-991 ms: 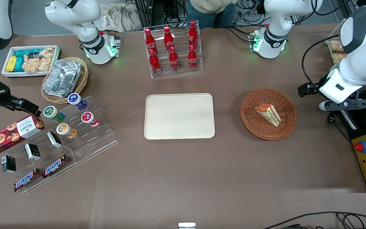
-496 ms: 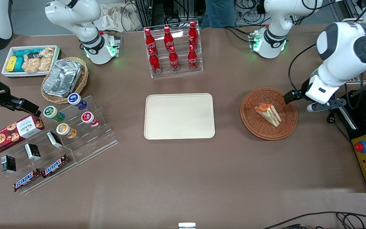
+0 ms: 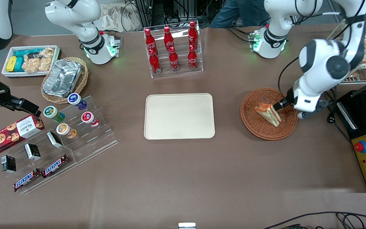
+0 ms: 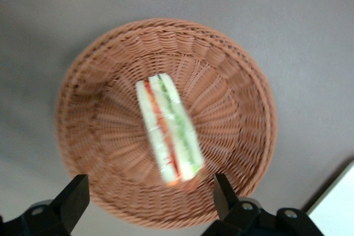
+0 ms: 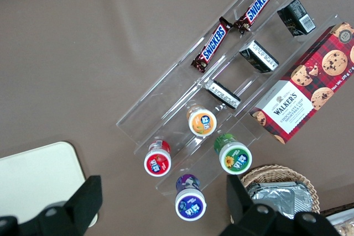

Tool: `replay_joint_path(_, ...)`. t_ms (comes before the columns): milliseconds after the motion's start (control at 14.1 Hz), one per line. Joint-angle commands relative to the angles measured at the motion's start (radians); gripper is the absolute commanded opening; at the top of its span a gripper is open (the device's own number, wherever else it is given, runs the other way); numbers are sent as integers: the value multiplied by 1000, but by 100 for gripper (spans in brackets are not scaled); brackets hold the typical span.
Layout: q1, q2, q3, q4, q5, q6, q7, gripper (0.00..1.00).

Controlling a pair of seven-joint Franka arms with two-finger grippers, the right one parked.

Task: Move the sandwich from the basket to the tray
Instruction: 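Lower the left gripper and close it on the sandwich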

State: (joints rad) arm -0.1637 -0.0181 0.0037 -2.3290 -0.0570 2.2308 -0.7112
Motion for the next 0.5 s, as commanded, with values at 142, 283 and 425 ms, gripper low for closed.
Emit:
replay_joint_path(142, -53, 98, 2, 8, -1, 113, -220, 100)
replay_joint_path(283, -51, 113, 4, 2, -3, 130, -234, 100)
replay_joint_path(425, -53, 121, 4, -19, -1, 168, -260, 100)
